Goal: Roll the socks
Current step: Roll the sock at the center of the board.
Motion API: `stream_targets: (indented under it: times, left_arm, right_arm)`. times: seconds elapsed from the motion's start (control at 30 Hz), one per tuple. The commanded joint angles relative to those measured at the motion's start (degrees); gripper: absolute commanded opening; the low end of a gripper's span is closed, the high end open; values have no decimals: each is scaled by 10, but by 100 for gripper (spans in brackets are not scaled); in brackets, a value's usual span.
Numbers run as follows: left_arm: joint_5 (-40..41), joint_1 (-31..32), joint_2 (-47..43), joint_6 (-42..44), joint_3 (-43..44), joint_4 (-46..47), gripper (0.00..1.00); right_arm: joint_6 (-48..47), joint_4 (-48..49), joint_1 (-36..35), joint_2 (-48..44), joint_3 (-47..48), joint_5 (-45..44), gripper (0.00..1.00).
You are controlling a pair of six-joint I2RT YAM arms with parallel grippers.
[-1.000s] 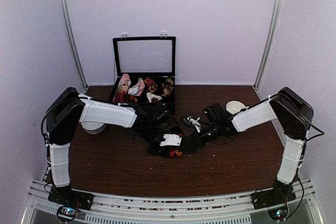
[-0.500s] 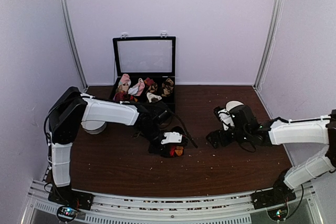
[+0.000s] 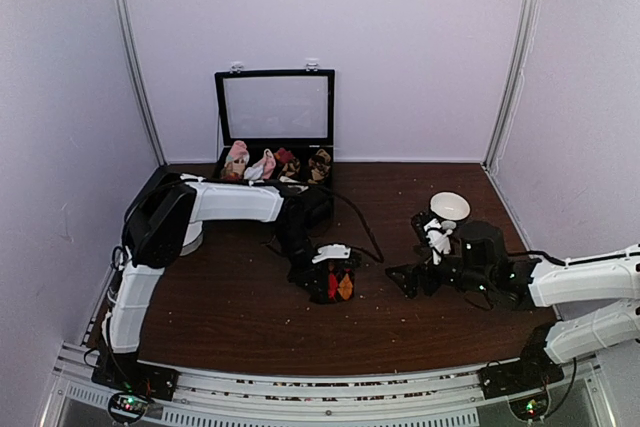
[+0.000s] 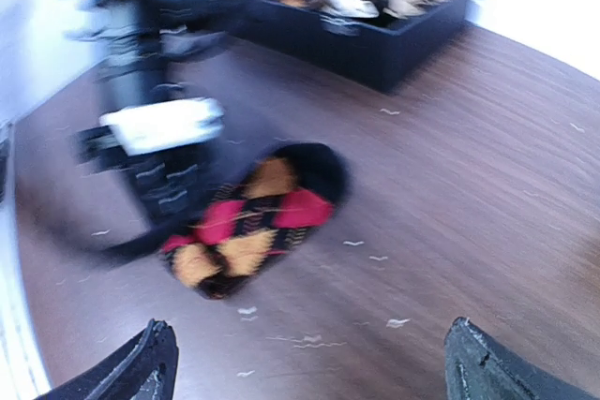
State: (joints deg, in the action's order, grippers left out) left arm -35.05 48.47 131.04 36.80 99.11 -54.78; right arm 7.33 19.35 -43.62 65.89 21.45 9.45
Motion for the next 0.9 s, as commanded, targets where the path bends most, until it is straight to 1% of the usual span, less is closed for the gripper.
stream_targets:
  times: [0.0,0.03,0.1,0.13,0.2,0.33,0.43,0.5,0.67,0.87]
  left_arm:
    - [-67,-6,64,22,-3,-150,1]
    - [-72,-7,64,20,-4,-157,1]
    - [-63,-8,63,-1,-6,-149,1]
    - [-53,-8,65,-23,-7,-132,1]
    - [-43,-7,73,-47,1,-123,1]
    - [-20,-7,91,-69,29,-117,1]
    - [-8,-7,108,-73,51,-124,1]
    - [0,-6,123,-74,71,-135,1]
    - [11,-7,145,-80,95,-141,2]
    - [33,-5,160,-80,113,-152,3]
  right_arm:
    - [-22,131,-49,-30,-86,95,100]
    - [-30,109,-64,-27,-79,86,99]
    - [-45,23,-93,-6,-44,49,91]
    - [-48,2,-105,6,-36,33,86]
    - [-50,4,-123,19,-37,14,80]
    - [-76,21,-166,20,-40,-44,77]
    - [-130,-9,-209,46,-3,-91,73]
    - [-163,-25,-234,74,26,-105,68]
    - [-240,-34,-271,153,92,-130,67]
    - [-310,-32,-270,237,152,-118,66]
